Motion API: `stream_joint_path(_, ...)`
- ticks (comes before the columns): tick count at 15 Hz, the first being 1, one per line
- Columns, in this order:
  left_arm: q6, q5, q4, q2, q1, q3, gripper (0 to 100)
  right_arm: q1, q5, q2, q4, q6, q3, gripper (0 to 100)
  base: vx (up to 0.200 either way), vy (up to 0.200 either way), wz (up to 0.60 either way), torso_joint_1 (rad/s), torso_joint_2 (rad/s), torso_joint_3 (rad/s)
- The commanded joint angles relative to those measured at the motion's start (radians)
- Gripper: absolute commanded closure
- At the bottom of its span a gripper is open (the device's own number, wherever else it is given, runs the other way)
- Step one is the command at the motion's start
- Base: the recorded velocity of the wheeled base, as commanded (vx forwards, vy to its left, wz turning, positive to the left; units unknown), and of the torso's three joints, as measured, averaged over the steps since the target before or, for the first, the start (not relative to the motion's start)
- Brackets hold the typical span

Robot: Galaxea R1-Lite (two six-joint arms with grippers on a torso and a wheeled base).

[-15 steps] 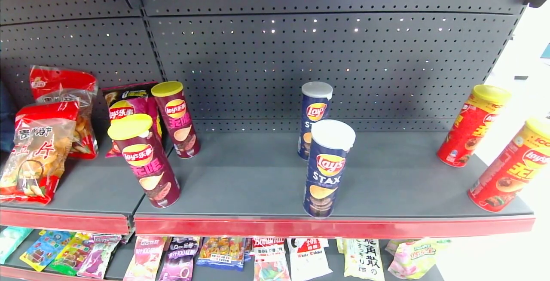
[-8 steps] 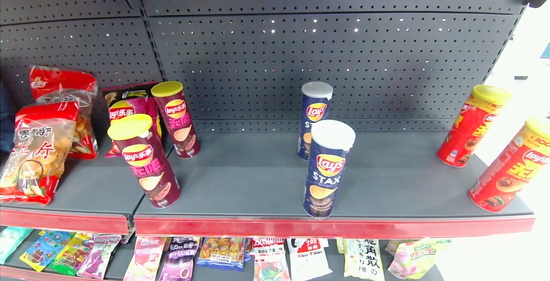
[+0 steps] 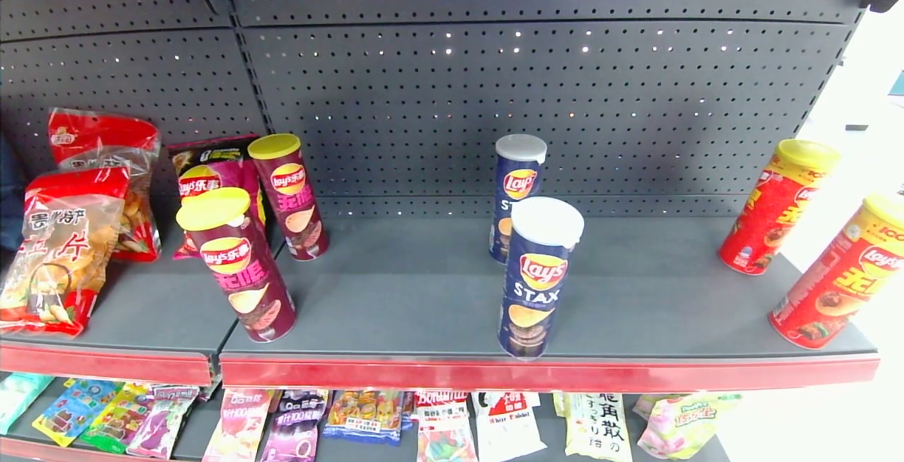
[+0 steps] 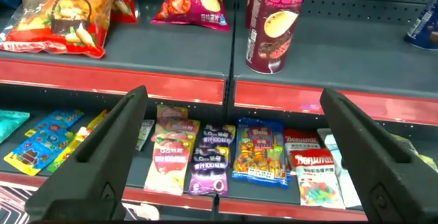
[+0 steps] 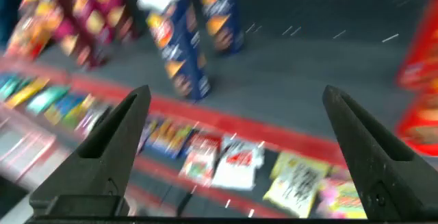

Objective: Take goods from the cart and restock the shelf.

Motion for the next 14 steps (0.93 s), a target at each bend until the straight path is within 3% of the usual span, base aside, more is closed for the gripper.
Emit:
stream_joint_path(1, 0.0, 0.0, -0.001, -0.001, 0.0, 0.0, 0, 0.096, 0.012, 0.318, -0.013, -0.012, -0.053, 0, 0.0, 0.0, 0.0, 0.0, 0.0, 0.0)
stream_joint_path(5, 0.0, 0.0, -0.001, -0.001, 0.0, 0.0, 0, 0.102, -0.083, 0.71, -0.019, -0.053, -0.199, 0, 0.0, 0.0, 0.0, 0.0, 0.0, 0.0)
stream_joint_path(9, 0.0, 0.0, -0.001, -0.001, 0.0, 0.0, 0, 0.113, -0.184, 0.908, -0.019, -0.15, -0.233, 0, 0.0, 0.0, 0.0, 0.0, 0.0, 0.0)
stream_joint_path(12, 0.0, 0.0, -0.001, -0.001, 0.0, 0.0, 0, 0.145, -0.193, 0.966, -0.022, -0.153, -0.27, 0, 0.0, 0.0, 0.0, 0.0, 0.0, 0.0)
stream_joint_path(14, 0.0, 0.0, -0.001, -0.001, 0.0, 0.0, 0, 0.19, -0.253, 1.053, -0.076, -0.154, -0.299, 0, 0.0, 0.0, 0.0, 0.0, 0.0, 0.0)
